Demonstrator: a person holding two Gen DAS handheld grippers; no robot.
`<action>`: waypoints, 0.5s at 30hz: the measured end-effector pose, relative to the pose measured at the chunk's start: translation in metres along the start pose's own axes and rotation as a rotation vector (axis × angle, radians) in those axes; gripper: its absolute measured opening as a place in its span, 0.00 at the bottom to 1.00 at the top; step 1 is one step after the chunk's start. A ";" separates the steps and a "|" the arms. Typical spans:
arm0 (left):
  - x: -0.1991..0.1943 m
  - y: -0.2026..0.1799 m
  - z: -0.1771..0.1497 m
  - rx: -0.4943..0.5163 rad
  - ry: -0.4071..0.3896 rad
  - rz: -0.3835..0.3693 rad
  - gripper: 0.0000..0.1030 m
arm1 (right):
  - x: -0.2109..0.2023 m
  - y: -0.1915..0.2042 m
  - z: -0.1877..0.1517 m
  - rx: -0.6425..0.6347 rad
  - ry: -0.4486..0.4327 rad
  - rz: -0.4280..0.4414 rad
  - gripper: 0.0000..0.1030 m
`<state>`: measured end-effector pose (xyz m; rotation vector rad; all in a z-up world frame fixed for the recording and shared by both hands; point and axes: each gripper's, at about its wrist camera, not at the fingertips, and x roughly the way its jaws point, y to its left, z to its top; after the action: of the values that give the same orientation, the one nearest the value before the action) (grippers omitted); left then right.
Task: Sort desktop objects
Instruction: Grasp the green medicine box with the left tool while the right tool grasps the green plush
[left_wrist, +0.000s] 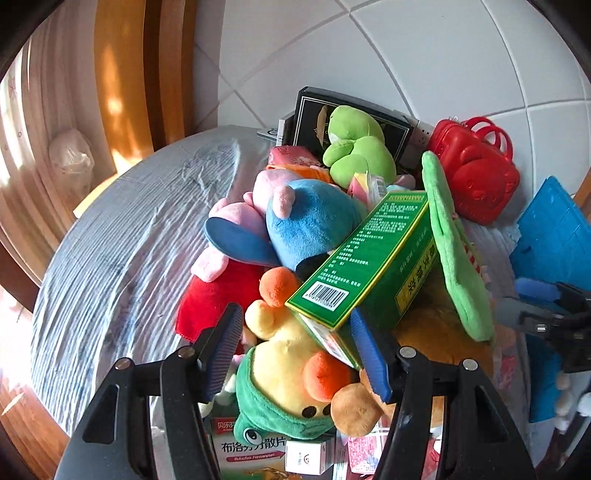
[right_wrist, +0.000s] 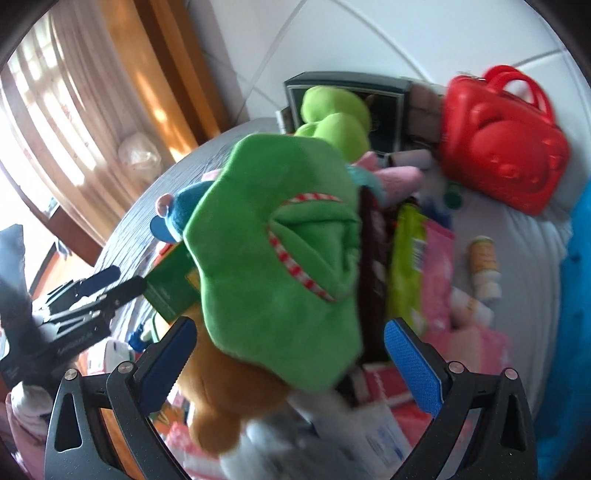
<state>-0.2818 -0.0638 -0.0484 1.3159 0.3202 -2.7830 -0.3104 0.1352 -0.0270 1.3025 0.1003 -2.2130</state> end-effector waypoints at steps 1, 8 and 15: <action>-0.001 0.002 0.003 -0.007 -0.006 -0.010 0.58 | 0.009 0.003 0.004 -0.007 0.007 0.003 1.00; -0.002 0.000 0.022 0.034 -0.034 0.010 0.58 | 0.070 -0.008 0.022 0.002 0.092 0.001 1.00; 0.010 -0.027 0.032 0.098 -0.013 -0.039 0.58 | 0.028 -0.025 0.026 0.006 -0.006 -0.011 0.21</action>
<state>-0.3164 -0.0433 -0.0318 1.3239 0.2129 -2.8728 -0.3535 0.1351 -0.0417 1.3012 0.0991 -2.2276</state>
